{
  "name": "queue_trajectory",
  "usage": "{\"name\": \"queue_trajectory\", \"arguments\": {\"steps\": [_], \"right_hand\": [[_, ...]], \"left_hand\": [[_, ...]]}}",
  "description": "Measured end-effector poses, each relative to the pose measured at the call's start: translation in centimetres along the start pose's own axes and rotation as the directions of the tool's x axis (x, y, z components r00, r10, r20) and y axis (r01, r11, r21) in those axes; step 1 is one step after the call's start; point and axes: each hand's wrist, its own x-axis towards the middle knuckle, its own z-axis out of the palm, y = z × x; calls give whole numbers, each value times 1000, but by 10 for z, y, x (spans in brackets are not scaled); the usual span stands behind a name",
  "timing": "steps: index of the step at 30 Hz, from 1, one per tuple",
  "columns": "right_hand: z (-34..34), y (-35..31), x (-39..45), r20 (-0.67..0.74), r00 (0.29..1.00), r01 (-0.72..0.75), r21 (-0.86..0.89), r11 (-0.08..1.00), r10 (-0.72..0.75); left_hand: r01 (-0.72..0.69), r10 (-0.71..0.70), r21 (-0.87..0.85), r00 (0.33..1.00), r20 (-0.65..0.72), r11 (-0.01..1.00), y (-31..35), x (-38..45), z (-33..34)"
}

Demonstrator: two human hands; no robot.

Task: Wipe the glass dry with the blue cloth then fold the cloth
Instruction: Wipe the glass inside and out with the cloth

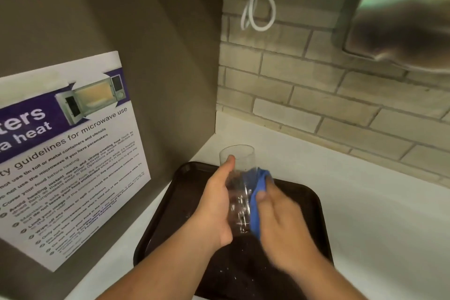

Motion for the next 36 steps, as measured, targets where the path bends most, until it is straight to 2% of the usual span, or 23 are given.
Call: {"name": "queue_trajectory", "arguments": {"steps": [1,3,4,5,7,9,10,11,13,15,17,18,20,23,26,28,29,32,33,36], "right_hand": [[9,1,-10,39,999,20,-138,990,-15],[22,-6,-16,30,995,100,-408,907,-96],[22,-11,-13,7,986,150,-464,873,-165],[19,-17,-6,-31,973,190,-459,868,-230],[3,-27,15,-152,967,149,-320,936,-206],[-14,-26,37,-203,979,12,-49,999,-22],[-18,-24,40,-176,982,-50,72,996,62],[-20,-21,35,-135,986,-81,114,990,96],[-9,-8,14,-72,997,-41,16,999,42],[10,-4,-11,15,999,44,-207,977,-42],[16,-7,-11,-16,989,129,-355,926,-144],[14,-12,-3,-50,982,154,-362,919,-184],[-1,-20,17,-126,973,159,-247,956,-195],[-18,-27,42,-193,977,90,-16,996,-92],[-19,-24,44,-173,985,32,129,991,-9],[-19,-19,34,-110,993,-19,190,982,40],[-16,-14,26,-75,997,-11,158,987,23],[4,-11,-6,12,996,86,-187,979,-86],[9,-15,-11,5,995,100,-245,964,-102],[4,-26,5,-155,972,149,-180,972,-177]], "left_hand": [[2,-2,9,1000,-31,1000,1,1,-1],[1,0,20,998,-63,1000,-3,1,-1],[-10,12,24,998,-65,1000,-6,0,-1],[-18,18,8,999,-47,1000,-8,-2,0],[-16,18,-58,1000,18,998,-11,-6,4],[-25,32,-109,998,60,994,-9,-8,8],[-28,35,-110,997,67,994,-7,-7,8],[-33,37,-91,998,45,995,-4,-5,9],[-29,27,-43,999,-32,999,1,-2,8],[-25,26,18,996,-82,1000,1,-2,7],[-21,24,54,998,-61,998,-2,-5,6],[-16,18,65,999,-29,998,-5,-6,6],[-26,25,42,999,25,999,-9,-10,6],[-33,38,-59,996,81,998,-7,-11,4],[-33,39,-89,997,66,995,-1,-9,4],[-22,27,-127,999,31,992,1,-6,3],[-23,24,-140,1000,8,990,2,-4,3],[-44,43,-39,998,-40,998,1,-2,2],[-44,45,4,998,-52,999,0,-4,3],[-107,108,91,994,-8,990,-5,-12,7]]}}
